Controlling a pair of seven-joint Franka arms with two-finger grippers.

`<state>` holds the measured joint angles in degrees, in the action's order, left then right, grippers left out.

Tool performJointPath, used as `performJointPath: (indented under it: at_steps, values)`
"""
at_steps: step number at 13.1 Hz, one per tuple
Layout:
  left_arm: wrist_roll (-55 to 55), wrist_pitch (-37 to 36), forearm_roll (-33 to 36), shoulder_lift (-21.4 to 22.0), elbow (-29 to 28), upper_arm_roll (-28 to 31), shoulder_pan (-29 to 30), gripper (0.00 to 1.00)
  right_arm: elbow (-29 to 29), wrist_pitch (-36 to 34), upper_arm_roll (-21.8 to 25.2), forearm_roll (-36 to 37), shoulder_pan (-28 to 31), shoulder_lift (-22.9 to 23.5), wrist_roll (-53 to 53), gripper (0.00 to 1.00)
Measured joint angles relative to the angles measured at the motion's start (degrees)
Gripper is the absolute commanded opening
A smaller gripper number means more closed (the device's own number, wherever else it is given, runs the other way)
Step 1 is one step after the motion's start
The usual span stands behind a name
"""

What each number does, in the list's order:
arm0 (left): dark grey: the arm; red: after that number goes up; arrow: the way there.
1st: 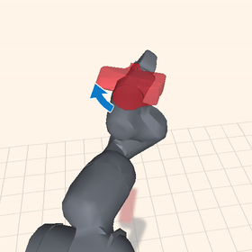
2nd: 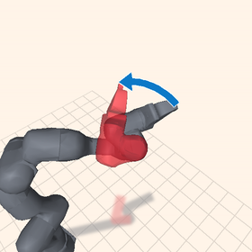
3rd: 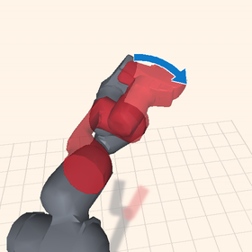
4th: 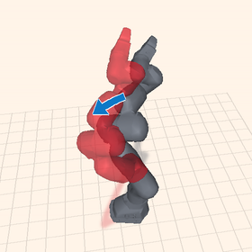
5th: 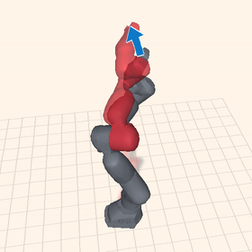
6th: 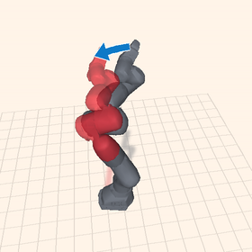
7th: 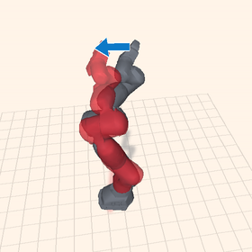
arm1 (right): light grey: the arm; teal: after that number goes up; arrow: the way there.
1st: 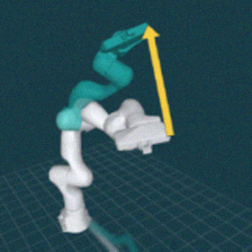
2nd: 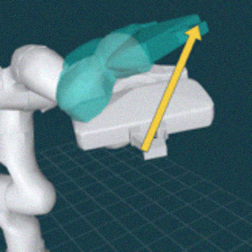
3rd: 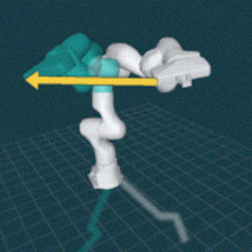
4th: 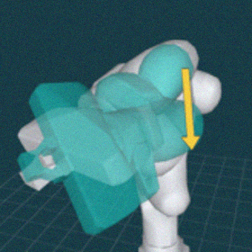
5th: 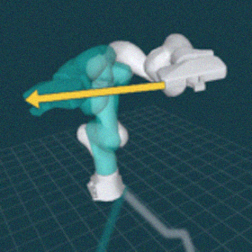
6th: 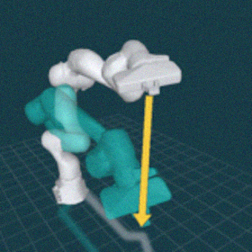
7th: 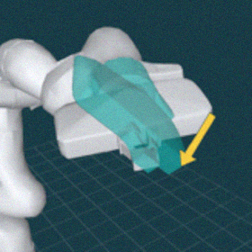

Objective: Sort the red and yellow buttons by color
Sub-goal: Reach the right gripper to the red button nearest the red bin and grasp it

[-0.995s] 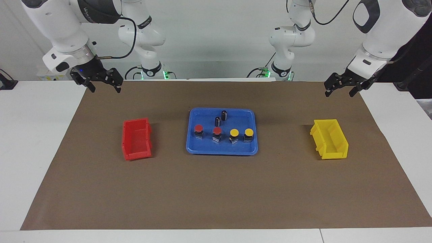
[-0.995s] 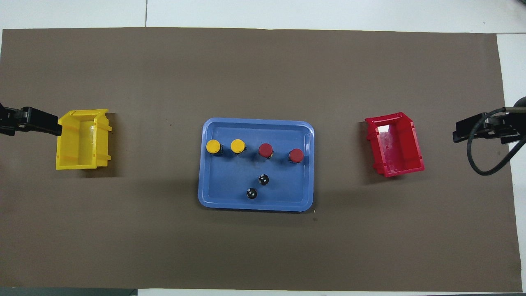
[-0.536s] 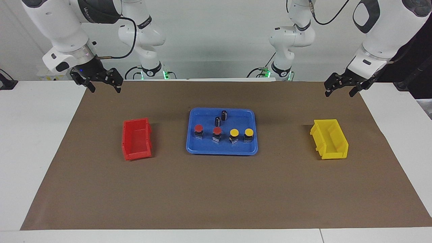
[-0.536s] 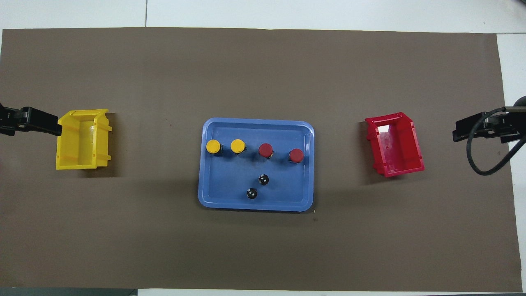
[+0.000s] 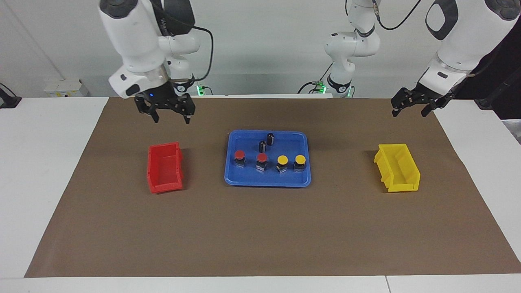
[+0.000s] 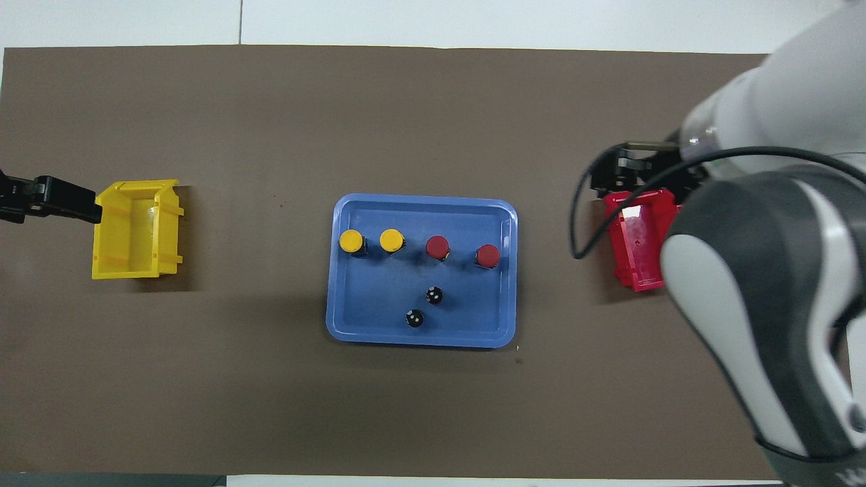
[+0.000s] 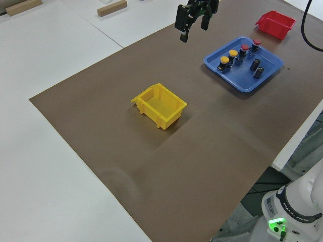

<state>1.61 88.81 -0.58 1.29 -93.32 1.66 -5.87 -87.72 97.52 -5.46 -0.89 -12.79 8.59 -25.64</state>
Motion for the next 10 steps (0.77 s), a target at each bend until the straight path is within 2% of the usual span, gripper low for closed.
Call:
performJointPath:
  at_steps: [2,4,7,9,10]
  values:
    - [0.0,-0.2,0.0,0.0,0.0,0.0,0.1,1.0,-1.3,7.6,-0.1,0.2,-5.5,4.4,-6.7,1.0]
    - [0.0,-0.2,0.0,0.0,0.0,0.1,0.7,1.0,-7.6,17.0,-0.1,0.3,-8.8,5.8,-9.6,1.0]
    - [0.0,-0.4,0.0,0.2,0.0,0.1,1.1,1.0,-20.0,27.0,0.0,0.3,-10.4,2.8,-9.8,1.0]
    - [-0.1,-0.6,0.0,0.7,-0.9,0.2,1.1,1.0,-25.1,29.6,0.0,0.4,-10.4,0.2,-9.8,0.98]
    - [-0.1,-0.6,0.0,1.1,-1.8,0.2,1.1,1.0,-27.1,30.8,0.0,0.5,-10.4,-0.9,-9.6,0.94]
